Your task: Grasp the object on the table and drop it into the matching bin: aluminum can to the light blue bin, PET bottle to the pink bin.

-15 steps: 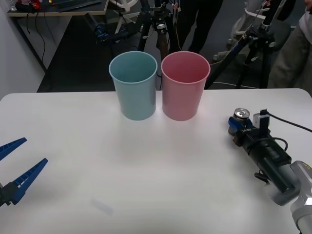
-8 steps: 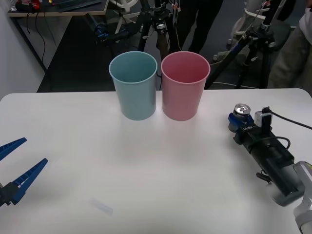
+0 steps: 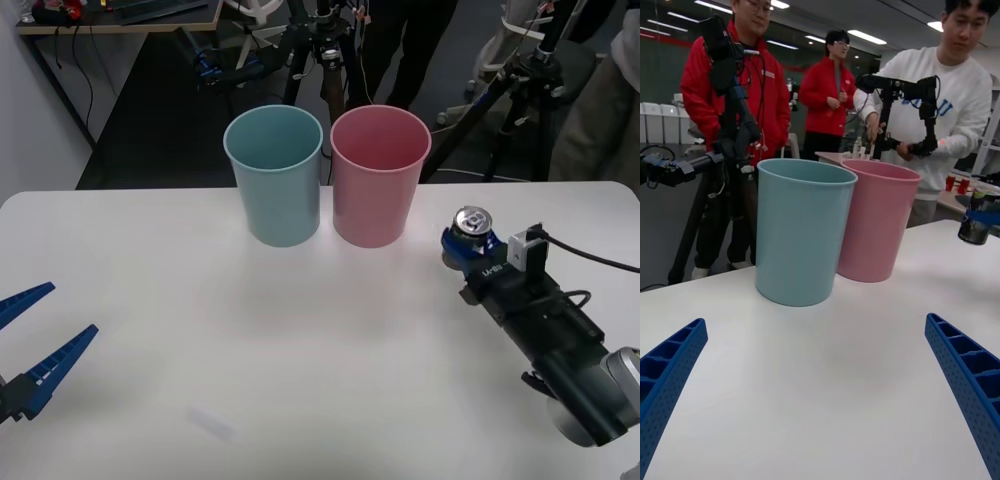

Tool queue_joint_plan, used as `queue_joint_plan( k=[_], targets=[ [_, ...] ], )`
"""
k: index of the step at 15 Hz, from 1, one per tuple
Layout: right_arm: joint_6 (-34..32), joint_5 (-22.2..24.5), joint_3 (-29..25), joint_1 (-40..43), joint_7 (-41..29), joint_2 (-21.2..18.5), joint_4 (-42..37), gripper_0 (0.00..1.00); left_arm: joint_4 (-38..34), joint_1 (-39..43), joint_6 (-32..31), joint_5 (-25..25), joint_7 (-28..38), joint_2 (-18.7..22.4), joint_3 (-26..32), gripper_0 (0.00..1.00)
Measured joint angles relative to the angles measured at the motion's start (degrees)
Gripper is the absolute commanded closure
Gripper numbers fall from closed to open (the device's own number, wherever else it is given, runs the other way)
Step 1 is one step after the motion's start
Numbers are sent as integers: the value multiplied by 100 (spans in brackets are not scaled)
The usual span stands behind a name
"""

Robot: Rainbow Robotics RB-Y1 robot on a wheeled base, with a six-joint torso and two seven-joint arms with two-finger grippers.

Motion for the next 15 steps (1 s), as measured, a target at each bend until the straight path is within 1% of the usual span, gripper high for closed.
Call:
queue_joint_plan(
  k=[2, 3, 7, 10, 12, 15],
  targets=[
    [3, 85, 181, 154, -140, -56, -495, 100, 0, 0, 0, 0, 0, 0, 0, 0],
    [8, 215, 245, 220, -322, -64, -745, 100, 0, 0, 0, 0, 0, 0, 0, 0],
    [94, 919, 446, 394, -1398, -65, -1611, 100, 0, 0, 0, 0, 0, 0, 0, 0],
    [222, 1602, 558, 396, -2395, -65, -2095, 100, 0, 0, 0, 0, 0, 0, 0, 0],
    [310, 2159, 596, 355, -3168, -65, -2361, 100, 0, 0, 0, 0, 0, 0, 0, 0],
    [536, 2996, 733, 66, -4197, -86, -2542, 100, 0, 0, 0, 0, 0, 0, 0, 0]
  ],
)
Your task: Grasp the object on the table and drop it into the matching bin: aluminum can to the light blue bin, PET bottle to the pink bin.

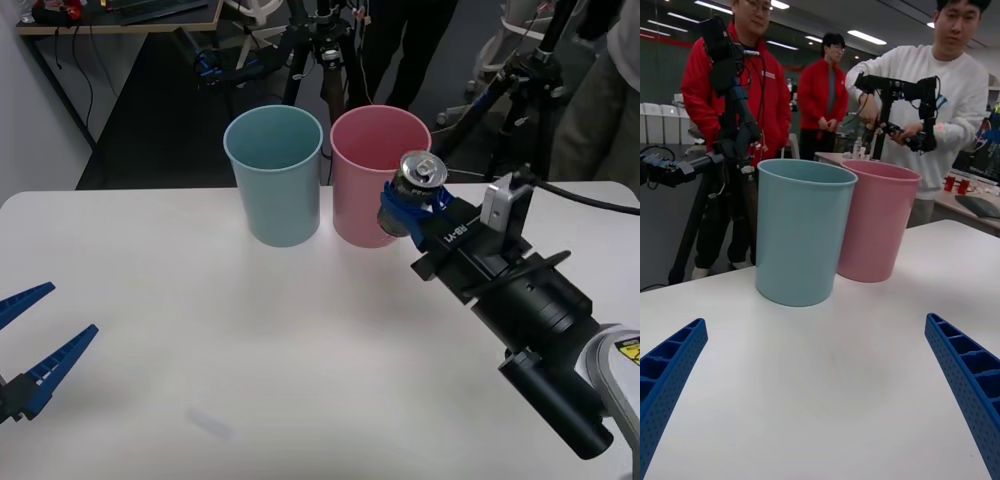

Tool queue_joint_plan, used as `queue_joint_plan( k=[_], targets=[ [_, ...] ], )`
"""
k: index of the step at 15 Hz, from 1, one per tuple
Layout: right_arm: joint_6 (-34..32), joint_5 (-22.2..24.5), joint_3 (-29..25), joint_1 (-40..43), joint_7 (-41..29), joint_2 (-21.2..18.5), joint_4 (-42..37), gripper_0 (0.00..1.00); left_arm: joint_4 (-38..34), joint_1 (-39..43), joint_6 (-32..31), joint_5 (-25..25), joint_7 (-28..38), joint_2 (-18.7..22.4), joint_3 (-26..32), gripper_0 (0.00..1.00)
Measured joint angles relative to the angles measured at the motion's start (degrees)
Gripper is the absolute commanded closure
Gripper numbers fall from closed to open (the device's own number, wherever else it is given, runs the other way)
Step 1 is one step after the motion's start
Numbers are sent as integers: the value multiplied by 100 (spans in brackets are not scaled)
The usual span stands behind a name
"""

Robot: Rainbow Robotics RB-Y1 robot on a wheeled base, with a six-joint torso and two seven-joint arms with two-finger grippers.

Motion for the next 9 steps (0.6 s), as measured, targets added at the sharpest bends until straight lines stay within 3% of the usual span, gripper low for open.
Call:
queue_joint_plan(
  k=[5, 9],
  targets=[
    [208, 1073, 221, -688, -1347, 80, 69, 100, 0, 0, 0, 0, 0, 0, 0, 0],
    [208, 2033, 273, -1295, -2103, 394, 495, 100, 0, 0, 0, 0, 0, 0, 0, 0]
  ],
)
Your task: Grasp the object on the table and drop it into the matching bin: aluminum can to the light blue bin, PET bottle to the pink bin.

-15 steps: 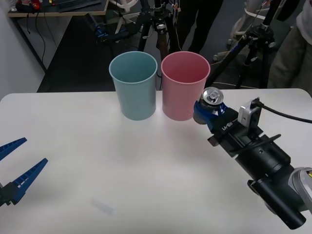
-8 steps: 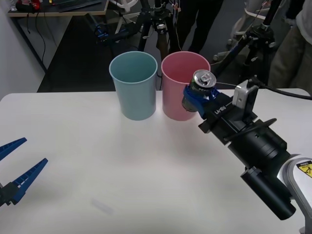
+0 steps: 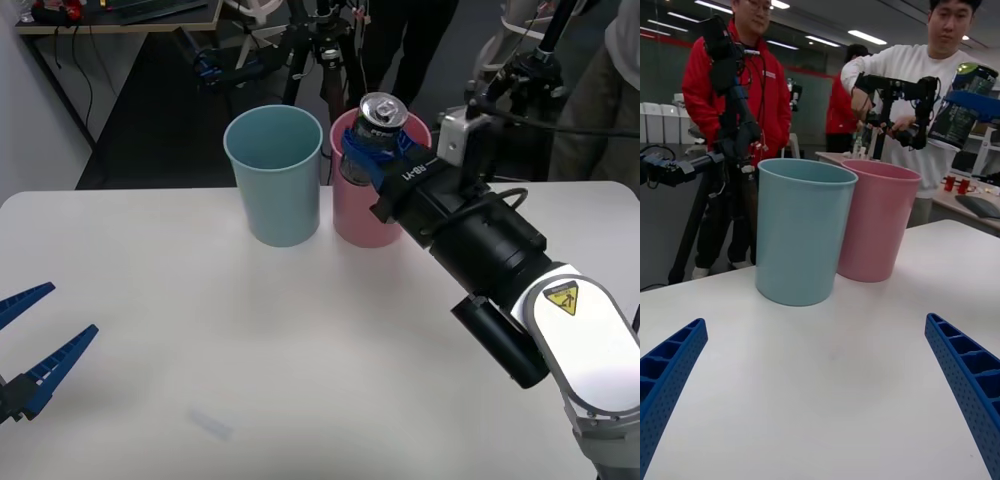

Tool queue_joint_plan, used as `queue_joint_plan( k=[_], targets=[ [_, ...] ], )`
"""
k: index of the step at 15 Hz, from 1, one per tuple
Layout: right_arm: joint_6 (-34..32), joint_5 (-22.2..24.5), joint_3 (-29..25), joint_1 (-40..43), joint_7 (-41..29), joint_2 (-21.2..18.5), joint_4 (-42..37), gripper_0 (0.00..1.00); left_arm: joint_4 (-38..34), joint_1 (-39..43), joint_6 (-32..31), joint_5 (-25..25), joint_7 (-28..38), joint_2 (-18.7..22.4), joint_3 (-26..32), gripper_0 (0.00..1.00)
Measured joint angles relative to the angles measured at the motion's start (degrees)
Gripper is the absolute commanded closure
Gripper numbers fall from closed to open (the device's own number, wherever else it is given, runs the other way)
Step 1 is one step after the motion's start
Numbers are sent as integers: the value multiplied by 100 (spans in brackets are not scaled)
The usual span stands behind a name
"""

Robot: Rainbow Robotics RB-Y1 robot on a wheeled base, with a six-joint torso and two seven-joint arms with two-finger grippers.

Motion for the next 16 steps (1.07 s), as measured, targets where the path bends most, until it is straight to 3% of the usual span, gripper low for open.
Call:
queue_joint_plan(
  k=[8, 16],
  targets=[
    [16, 1660, -75, -1363, -1011, 945, 1334, 100, 0, 0, 0, 0, 0, 0, 0, 0],
    [915, 1827, -113, -3109, -1016, 1404, 3719, 100, 0, 0, 0, 0, 0, 0, 0, 0]
  ],
)
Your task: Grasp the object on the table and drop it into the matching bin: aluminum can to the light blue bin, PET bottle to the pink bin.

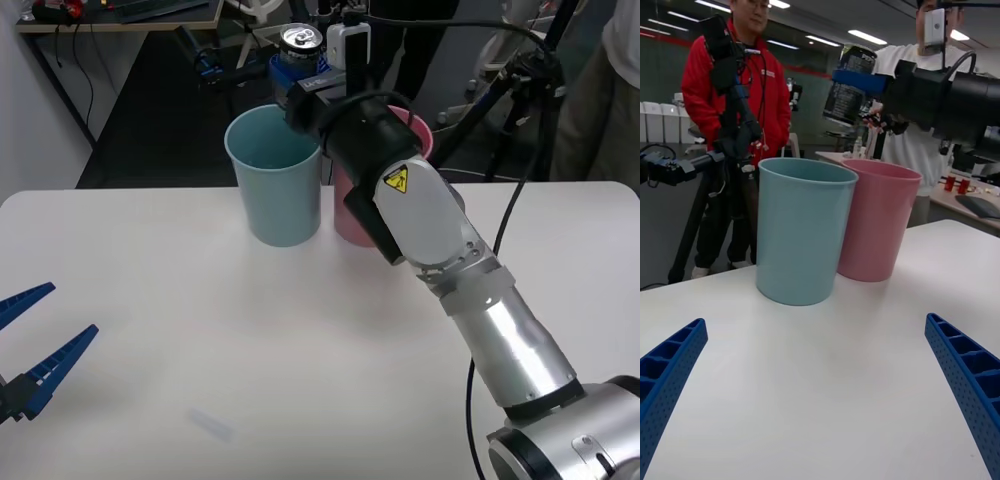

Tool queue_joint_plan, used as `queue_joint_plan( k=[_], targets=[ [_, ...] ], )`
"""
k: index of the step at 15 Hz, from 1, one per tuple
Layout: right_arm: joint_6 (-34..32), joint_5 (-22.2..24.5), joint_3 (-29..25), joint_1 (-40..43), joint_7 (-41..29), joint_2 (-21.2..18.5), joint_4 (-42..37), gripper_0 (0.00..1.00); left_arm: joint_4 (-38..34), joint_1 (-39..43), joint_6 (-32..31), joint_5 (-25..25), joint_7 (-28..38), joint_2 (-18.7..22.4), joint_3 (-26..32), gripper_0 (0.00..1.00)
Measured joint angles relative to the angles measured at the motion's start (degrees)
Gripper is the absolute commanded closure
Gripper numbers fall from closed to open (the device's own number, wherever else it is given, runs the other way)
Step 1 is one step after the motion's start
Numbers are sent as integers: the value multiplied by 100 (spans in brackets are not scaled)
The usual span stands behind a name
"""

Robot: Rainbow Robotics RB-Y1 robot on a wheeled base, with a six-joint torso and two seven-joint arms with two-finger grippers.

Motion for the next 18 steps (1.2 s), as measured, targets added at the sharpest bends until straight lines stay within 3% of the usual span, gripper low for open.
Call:
queue_joint_plan(
  k=[4, 16, 17, 18],
  targets=[
    [141, 7, 23, -502, 67, 116, 777, 100, 0, 0, 0, 0, 0, 0, 0, 0],
    [153, 29, 167, -552, 110, 123, 833, 100, 0, 0, 0, 0, 0, 0, 0, 0],
    [171, 28, 167, -556, 105, 123, 833, 42, 0, 0, 0, 0, 0, 0, 0, 0],
    [199, 27, 167, -556, 103, 123, 833, 0, 0, 0, 0, 0, 0, 0, 0, 0]
  ],
)
